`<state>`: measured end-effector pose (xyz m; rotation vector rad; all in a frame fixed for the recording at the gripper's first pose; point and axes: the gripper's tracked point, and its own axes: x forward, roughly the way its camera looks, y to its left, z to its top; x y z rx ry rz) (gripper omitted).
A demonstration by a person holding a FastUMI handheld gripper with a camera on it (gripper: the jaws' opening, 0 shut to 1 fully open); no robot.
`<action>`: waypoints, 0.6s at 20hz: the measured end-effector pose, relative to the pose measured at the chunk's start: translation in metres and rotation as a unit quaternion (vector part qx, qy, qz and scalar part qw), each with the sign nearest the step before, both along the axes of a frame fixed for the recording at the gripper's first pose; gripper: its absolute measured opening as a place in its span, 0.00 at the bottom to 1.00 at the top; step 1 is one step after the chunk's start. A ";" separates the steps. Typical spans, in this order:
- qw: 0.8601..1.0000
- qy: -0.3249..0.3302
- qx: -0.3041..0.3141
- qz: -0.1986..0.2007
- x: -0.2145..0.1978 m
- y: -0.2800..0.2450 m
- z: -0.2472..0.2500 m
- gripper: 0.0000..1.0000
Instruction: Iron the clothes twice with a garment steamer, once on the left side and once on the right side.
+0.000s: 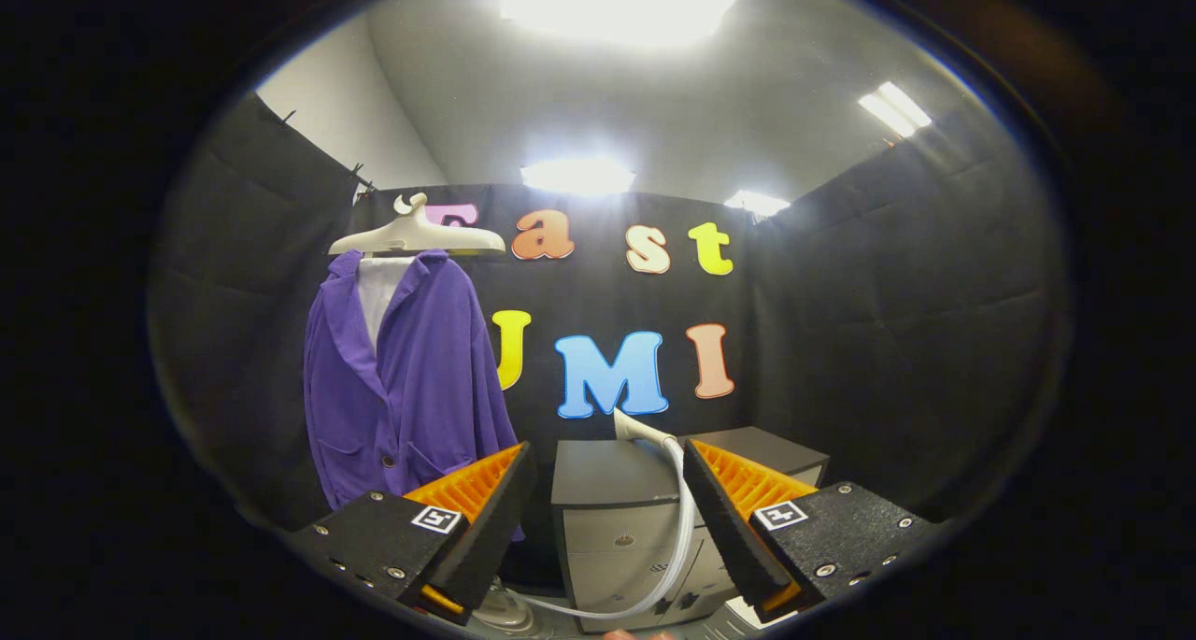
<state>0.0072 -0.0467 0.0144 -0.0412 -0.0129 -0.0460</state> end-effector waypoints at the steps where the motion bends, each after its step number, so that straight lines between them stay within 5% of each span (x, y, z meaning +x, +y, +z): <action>1: 1.000 0.003 0.002 -0.001 0.008 -0.006 -0.001 0.97; 7: 1.000 0.007 0.025 0.003 0.081 -0.043 0.009 0.97; 12: 0.997 0.038 0.048 0.050 0.173 -0.058 0.007 0.97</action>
